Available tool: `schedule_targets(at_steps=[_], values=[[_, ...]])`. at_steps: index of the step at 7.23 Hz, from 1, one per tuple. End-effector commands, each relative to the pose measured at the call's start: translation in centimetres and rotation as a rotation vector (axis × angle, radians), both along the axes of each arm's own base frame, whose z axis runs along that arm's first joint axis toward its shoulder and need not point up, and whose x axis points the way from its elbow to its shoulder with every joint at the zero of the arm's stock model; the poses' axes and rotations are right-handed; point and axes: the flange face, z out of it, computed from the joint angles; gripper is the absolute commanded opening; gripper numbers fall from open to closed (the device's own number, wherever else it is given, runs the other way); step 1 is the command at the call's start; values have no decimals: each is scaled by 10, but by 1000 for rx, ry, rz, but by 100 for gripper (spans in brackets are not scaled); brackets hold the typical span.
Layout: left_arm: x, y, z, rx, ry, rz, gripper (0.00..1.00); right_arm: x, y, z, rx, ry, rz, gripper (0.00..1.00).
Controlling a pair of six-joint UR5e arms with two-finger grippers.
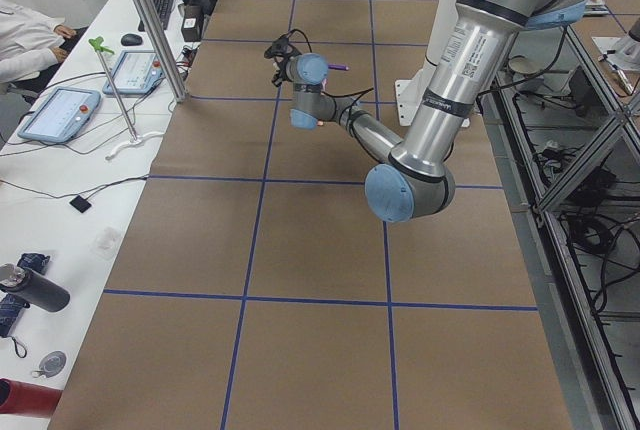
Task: Collect pens into pen holder
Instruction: 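Carry the green marker with the left gripper over the cup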
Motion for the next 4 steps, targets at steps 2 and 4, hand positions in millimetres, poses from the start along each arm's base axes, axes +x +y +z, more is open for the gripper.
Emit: schedule_targets(at_steps=[2,4], values=[[59,43,-27,57,199,-91,0,0,-1,-1,3,0,0,100],[107,44,-18,157,202,-155,0,0,-2,-4,7,-2,1,100]])
